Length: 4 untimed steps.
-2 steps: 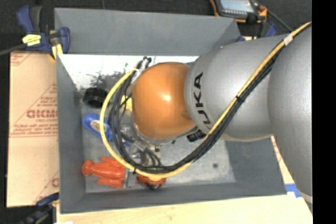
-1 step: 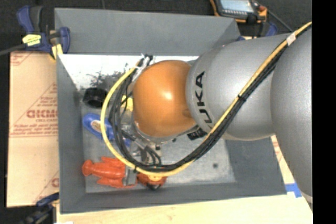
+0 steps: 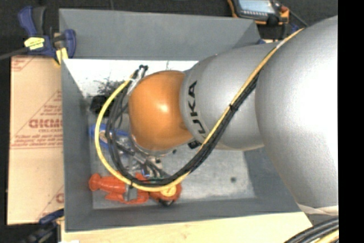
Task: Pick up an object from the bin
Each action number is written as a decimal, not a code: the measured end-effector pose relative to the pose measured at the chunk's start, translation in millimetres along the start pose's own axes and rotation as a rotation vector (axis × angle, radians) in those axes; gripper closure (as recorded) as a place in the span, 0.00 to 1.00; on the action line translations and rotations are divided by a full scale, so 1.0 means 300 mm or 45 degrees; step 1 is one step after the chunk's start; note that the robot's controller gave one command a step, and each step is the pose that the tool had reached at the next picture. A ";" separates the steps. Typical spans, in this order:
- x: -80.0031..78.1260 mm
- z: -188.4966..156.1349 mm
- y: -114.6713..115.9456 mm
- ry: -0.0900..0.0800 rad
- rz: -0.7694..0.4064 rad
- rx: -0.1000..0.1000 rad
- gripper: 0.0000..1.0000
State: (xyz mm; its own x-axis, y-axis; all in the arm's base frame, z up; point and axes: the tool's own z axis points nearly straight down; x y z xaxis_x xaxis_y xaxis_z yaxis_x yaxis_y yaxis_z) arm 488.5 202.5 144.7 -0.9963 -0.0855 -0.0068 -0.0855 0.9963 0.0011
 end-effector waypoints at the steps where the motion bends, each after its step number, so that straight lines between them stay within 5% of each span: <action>1: -0.006 0.180 -0.061 0.002 -0.172 -0.001 0.00; 2: 0.003 0.251 -0.071 0.003 -0.207 0.001 0.00; 4: -0.006 0.173 -0.119 0.008 0.054 0.000 0.00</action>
Offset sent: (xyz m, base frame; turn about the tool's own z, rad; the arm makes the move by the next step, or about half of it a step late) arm -0.0014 -0.0169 -0.0747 -0.1710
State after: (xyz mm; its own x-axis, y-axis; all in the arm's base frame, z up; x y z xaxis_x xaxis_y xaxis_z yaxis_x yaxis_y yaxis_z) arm 493.8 167.3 92.9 -0.9991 -0.0429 -0.0003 -0.0429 0.9991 0.0011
